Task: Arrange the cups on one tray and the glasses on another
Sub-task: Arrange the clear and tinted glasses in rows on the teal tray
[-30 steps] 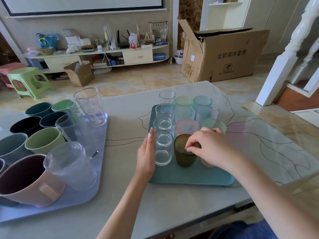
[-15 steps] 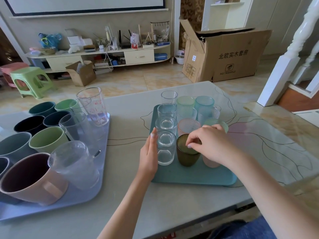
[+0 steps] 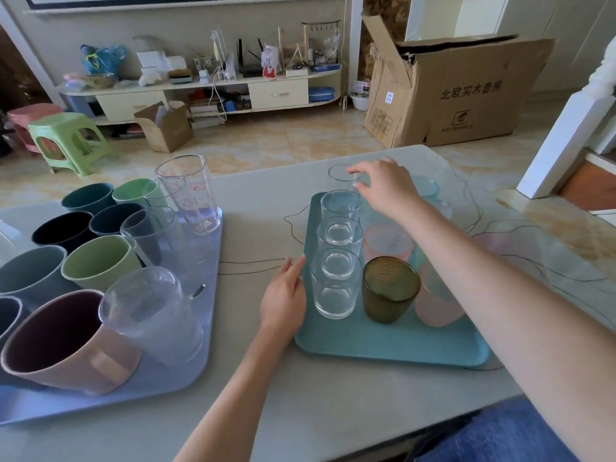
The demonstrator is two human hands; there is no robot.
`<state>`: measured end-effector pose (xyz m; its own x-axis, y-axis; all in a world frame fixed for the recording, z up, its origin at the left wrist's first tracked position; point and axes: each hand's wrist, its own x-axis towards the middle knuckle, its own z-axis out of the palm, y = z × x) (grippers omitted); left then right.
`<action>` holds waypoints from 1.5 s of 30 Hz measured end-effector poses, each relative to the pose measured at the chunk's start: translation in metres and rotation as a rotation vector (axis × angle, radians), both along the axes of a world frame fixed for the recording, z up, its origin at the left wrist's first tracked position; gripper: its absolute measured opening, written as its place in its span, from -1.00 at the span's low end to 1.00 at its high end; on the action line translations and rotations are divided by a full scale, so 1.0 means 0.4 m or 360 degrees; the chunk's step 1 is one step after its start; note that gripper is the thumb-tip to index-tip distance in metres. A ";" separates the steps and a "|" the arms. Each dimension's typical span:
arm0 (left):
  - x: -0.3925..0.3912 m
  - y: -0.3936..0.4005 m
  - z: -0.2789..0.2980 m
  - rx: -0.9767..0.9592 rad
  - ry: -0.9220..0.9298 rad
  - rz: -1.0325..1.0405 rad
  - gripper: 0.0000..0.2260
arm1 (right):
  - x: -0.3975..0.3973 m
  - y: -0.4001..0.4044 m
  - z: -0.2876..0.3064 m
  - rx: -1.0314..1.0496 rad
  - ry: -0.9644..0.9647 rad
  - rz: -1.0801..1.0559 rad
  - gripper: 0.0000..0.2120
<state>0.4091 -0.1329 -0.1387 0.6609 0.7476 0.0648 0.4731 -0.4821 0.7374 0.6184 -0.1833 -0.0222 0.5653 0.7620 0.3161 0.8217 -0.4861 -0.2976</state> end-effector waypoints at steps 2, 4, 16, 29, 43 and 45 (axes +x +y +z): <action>0.000 0.004 -0.001 0.0009 0.0031 0.0002 -0.58 | 0.018 0.056 -0.006 -0.0150 -0.0020 0.0026 -0.68; 0.000 0.005 0.000 0.0017 0.0052 -0.0003 -0.59 | 0.029 0.093 -0.015 -0.0264 -0.0042 0.0058 -0.74; 0.000 0.005 0.003 -0.0019 -0.0001 0.0015 -0.58 | 0.035 0.143 -0.033 -0.0119 0.0086 0.0074 -0.81; 0.003 0.013 -0.020 -0.0001 0.0002 -0.0006 -0.58 | 0.098 -0.248 -0.002 0.0466 0.0174 -0.0596 -0.73; -0.038 -0.026 -0.008 0.0318 0.0123 0.0050 -0.53 | -0.042 -0.476 -0.188 -0.0162 0.1162 -0.0538 -0.79; -0.059 -0.026 -0.017 0.0335 0.0142 0.0098 -0.53 | -0.052 -0.466 -0.190 -0.0131 0.1151 -0.0510 -0.86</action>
